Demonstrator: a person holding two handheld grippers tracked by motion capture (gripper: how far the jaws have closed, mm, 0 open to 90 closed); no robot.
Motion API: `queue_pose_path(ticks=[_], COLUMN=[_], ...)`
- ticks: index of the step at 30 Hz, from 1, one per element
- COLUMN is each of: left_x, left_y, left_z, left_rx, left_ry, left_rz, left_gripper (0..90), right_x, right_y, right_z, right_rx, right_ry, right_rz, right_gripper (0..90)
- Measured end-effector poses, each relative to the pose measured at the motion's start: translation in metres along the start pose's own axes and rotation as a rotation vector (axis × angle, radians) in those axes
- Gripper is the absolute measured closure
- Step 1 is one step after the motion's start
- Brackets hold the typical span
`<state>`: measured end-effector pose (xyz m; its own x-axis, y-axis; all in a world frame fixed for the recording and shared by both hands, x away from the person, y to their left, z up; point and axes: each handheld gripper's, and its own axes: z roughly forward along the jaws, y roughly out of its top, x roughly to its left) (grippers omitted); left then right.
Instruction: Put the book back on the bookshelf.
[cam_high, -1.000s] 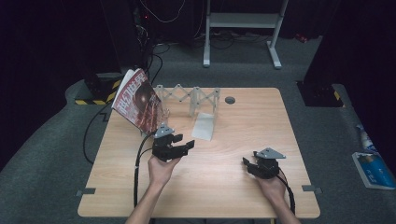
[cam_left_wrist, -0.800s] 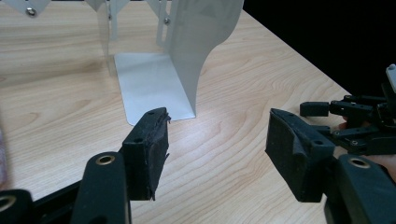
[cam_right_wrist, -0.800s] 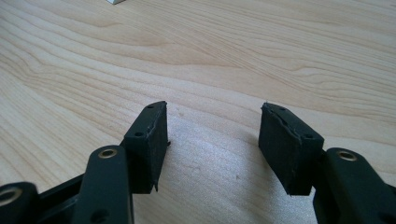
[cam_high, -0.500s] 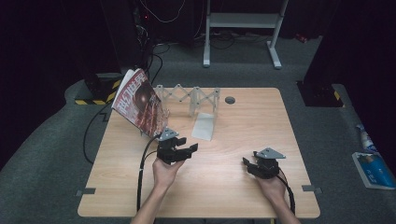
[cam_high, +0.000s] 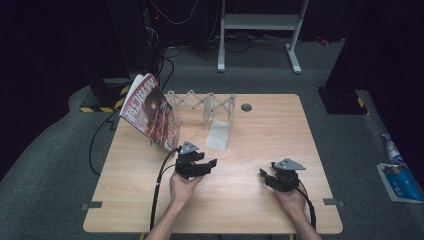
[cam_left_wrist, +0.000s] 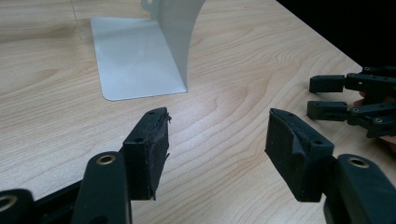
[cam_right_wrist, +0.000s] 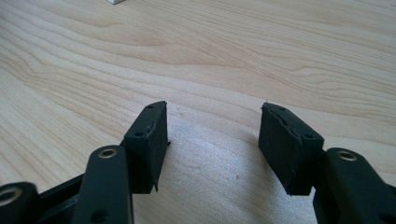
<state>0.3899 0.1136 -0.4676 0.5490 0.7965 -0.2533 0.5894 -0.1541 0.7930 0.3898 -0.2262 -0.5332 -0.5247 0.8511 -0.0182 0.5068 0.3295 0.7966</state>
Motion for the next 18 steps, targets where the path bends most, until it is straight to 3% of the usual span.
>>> queue_pose_path(ticks=[6,18], left_x=[0.000,0.003], left_y=[-0.003,-0.010], left_z=[0.006,0.014], left_rx=[0.009,0.031], left_ry=[0.000,0.043], left_rz=[-0.004,-0.002], left_gripper=[39.5,39.9], right_x=[0.000,0.000], right_y=[0.000,0.000], right_z=[0.000,0.000], right_rx=[-0.001,-0.001], right_ry=[0.000,0.000], right_rz=[-0.002,-0.002], right_gripper=[42.5,42.4])
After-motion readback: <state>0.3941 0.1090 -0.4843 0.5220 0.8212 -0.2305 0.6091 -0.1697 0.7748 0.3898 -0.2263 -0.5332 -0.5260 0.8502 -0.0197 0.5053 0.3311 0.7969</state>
